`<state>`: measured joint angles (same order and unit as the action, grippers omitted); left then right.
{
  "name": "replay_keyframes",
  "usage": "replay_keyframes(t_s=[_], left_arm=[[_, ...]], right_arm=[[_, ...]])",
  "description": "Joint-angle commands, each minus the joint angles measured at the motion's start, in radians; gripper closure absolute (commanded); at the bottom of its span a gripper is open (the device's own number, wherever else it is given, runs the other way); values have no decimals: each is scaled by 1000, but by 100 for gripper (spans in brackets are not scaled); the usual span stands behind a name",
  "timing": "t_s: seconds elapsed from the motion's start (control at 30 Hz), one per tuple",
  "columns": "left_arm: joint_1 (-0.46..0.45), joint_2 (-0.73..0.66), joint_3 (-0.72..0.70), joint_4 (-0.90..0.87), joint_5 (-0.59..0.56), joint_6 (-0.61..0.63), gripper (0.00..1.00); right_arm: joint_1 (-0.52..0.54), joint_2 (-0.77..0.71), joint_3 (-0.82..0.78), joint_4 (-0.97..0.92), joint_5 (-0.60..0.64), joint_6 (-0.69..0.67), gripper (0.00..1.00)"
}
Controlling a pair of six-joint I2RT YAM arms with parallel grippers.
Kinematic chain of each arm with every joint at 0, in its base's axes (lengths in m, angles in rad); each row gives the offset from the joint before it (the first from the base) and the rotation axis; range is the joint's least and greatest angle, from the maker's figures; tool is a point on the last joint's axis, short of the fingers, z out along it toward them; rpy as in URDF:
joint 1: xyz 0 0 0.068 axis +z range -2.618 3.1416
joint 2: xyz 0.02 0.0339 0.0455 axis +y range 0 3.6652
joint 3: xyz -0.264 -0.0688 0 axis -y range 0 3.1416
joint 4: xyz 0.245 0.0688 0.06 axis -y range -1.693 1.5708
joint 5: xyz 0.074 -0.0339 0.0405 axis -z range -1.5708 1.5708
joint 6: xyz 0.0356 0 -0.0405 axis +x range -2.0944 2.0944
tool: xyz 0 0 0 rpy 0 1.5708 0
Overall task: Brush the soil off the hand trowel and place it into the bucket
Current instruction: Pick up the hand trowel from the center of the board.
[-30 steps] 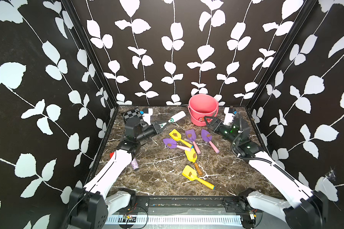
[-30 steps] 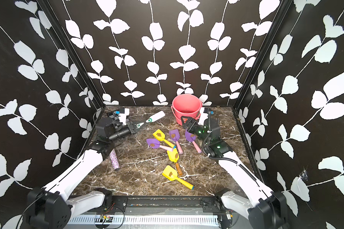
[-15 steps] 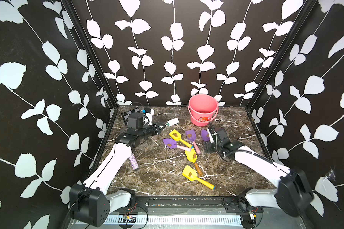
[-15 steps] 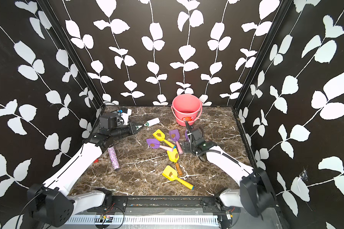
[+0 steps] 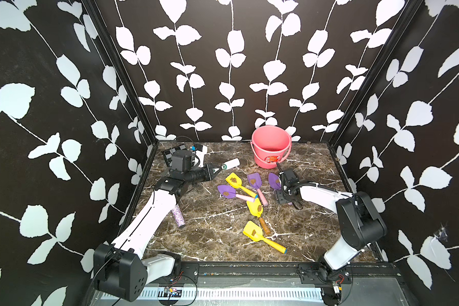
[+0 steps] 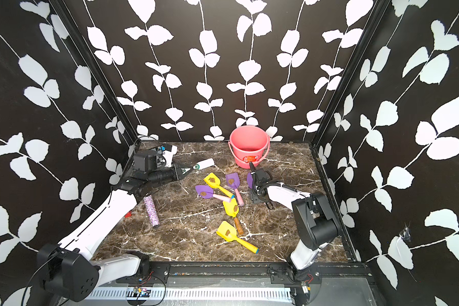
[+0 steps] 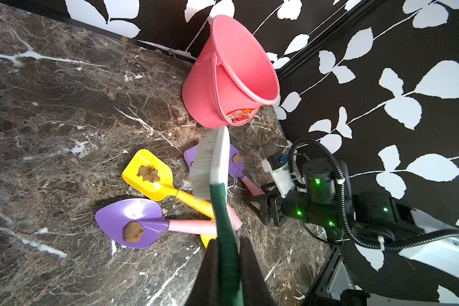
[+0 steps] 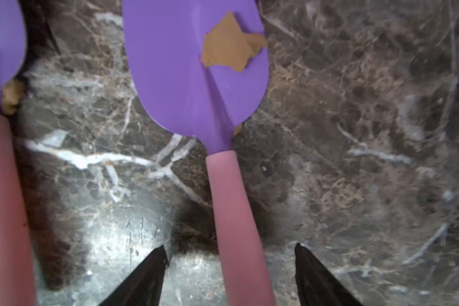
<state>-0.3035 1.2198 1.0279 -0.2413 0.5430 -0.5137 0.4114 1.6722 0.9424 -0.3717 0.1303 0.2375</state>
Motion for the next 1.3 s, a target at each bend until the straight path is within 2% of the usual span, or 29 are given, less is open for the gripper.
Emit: replay_keyframes(t_s=[0.0,0.3,0.6,1.27], left_arm=[[7,11,31,29,27,2,100],[7,30,13,72,49,-33,100],[7,34,-4,95,51,-56,100],[8,31,-22,108,51,-85,100]], right_arm=[[-2,6,-3,13,-27,9,35],[1,3,-81,137,-58,40,55],[16,-10,-149,245,-19,54,60],[47,-44,-192,272,50,89,76]])
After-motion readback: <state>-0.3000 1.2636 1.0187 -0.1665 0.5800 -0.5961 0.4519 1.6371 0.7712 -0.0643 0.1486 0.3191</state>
